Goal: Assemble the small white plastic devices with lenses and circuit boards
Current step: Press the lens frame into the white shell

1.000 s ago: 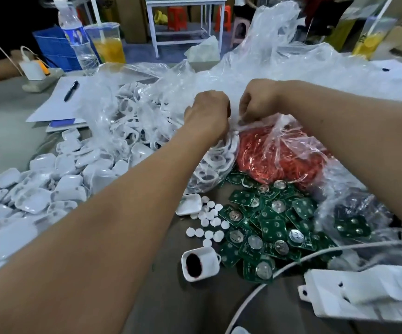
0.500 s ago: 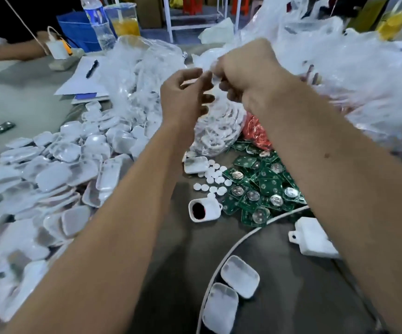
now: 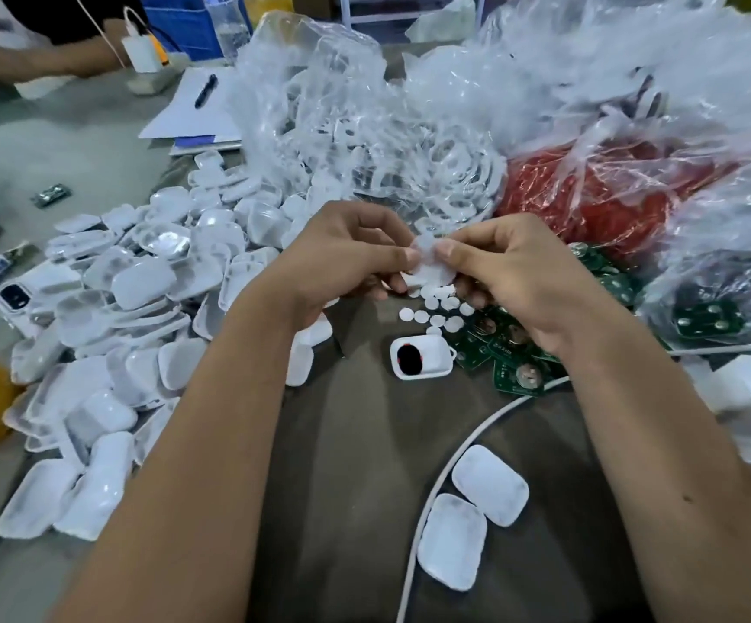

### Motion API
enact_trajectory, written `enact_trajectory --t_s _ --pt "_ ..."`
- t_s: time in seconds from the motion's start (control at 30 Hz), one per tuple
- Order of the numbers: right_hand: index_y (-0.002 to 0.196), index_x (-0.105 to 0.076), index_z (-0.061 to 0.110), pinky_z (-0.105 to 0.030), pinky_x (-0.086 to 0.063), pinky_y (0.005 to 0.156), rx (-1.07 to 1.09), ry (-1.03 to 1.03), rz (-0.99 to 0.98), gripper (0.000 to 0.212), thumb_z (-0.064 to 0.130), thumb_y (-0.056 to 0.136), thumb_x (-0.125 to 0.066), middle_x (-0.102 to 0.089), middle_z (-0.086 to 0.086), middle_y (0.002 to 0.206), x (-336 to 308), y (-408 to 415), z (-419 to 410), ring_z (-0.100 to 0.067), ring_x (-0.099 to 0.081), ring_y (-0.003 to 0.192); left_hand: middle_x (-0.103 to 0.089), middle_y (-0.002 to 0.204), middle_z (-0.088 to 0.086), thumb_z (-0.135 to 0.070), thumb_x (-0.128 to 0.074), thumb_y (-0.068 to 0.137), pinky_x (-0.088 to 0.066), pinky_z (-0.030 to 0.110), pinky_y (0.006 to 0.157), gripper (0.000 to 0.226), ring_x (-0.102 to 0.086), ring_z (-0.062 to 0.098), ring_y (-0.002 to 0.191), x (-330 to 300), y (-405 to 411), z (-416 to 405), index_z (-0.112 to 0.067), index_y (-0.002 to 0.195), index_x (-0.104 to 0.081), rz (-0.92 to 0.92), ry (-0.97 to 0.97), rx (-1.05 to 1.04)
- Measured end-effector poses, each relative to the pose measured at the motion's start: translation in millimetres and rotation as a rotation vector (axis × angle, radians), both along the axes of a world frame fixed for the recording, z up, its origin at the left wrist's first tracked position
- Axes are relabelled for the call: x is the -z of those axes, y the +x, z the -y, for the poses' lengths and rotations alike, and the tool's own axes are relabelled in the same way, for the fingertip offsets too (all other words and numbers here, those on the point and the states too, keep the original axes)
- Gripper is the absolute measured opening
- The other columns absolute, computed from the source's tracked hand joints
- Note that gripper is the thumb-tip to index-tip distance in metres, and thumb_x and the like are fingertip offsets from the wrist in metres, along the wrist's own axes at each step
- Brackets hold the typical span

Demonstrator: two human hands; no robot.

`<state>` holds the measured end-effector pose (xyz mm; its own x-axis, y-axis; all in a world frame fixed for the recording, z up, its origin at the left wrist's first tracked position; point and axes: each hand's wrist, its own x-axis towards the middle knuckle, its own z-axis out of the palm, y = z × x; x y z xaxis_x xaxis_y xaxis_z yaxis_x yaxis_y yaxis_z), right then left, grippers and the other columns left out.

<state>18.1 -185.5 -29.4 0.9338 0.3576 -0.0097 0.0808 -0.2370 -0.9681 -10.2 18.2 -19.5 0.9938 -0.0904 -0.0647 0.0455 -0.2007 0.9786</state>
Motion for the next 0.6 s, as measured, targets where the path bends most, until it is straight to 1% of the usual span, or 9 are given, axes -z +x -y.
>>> enact_trajectory --t_s 0.1,0.2,0.27,0.33,0.37,0.5,0.6 --pt "0.097 -0.079 0.007 -0.020 -0.045 0.049 0.040 0.046 0.009 0.011 0.010 0.099 -0.069 -0.069 -0.010 0.074 0.7 1.3 -0.7 -0.012 -0.055 0.059 -0.073 0.077 0.010 0.004 -0.073 0.088 -0.051 0.021 0.050 0.015 -0.068 0.017 0.063 -1.4 -3.8 1.0 -0.010 0.093 -0.070 -0.015 -0.003 0.070" --pt "0.097 -0.076 0.008 -0.019 -0.046 0.049 0.078 0.099 -0.011 0.008 0.005 0.098 -0.070 -0.072 -0.005 0.073 1.6 1.4 -1.3 -0.011 -0.057 0.059 -0.075 0.081 0.012 0.005 -0.072 0.088 -0.053 0.022 0.052 0.025 -0.072 0.019 0.066 -2.2 -5.4 1.6 -0.012 0.106 -0.068 -0.052 0.052 0.133" --pt "0.094 -0.076 0.009 -0.019 -0.047 0.049 0.091 0.089 0.009 0.006 0.005 0.096 -0.072 -0.075 -0.004 0.074 2.3 0.9 -1.8 -0.010 -0.061 0.059 -0.075 0.082 0.012 0.002 -0.073 0.090 -0.053 0.022 0.052 0.019 -0.072 0.020 0.067 -2.4 -5.5 2.3 -0.012 0.102 -0.068 -0.059 0.068 0.135" --pt "0.094 -0.076 0.011 -0.019 -0.047 0.050 0.091 0.074 0.029 0.005 0.006 0.095 -0.074 -0.078 -0.006 0.077 2.2 0.1 -1.9 -0.009 -0.064 0.062 -0.074 0.078 0.008 -0.006 -0.073 0.093 -0.053 0.022 0.053 0.007 -0.072 0.019 0.068 -2.6 -5.9 3.0 -0.012 0.094 -0.070 -0.057 0.057 0.107" --pt "0.094 -0.076 0.011 -0.019 -0.047 0.050 0.090 0.067 0.041 0.005 0.007 0.094 -0.075 -0.079 -0.006 0.079 1.8 -0.4 -1.7 -0.009 -0.065 0.063 -0.073 0.076 0.007 -0.009 -0.072 0.094 -0.053 0.022 0.053 0.005 -0.072 0.019 0.068 -2.6 -5.9 3.1 -0.012 0.091 -0.071 -0.051 0.052 0.091" --pt "0.090 -0.076 0.013 -0.017 -0.047 0.050 0.104 0.066 0.085 0.007 0.007 0.090 -0.079 -0.078 -0.006 0.076 1.3 -2.3 -1.0 -0.009 -0.067 0.062 -0.073 0.074 0.009 -0.010 -0.069 0.097 -0.051 0.020 0.050 0.009 -0.068 0.017 0.064 -2.2 -6.1 3.5 -0.008 0.090 -0.073 -0.048 0.059 0.061" --pt "0.086 -0.076 0.011 -0.014 -0.047 0.050 0.173 0.115 0.102 0.010 0.003 0.089 -0.078 -0.077 -0.006 0.071 1.2 -2.7 -0.8 -0.010 -0.066 0.057 -0.073 0.076 0.007 -0.018 -0.067 0.100 -0.046 0.020 0.046 0.016 -0.065 0.015 0.060 -1.3 -5.3 3.6 -0.010 0.087 -0.071 -0.031 0.105 0.025"
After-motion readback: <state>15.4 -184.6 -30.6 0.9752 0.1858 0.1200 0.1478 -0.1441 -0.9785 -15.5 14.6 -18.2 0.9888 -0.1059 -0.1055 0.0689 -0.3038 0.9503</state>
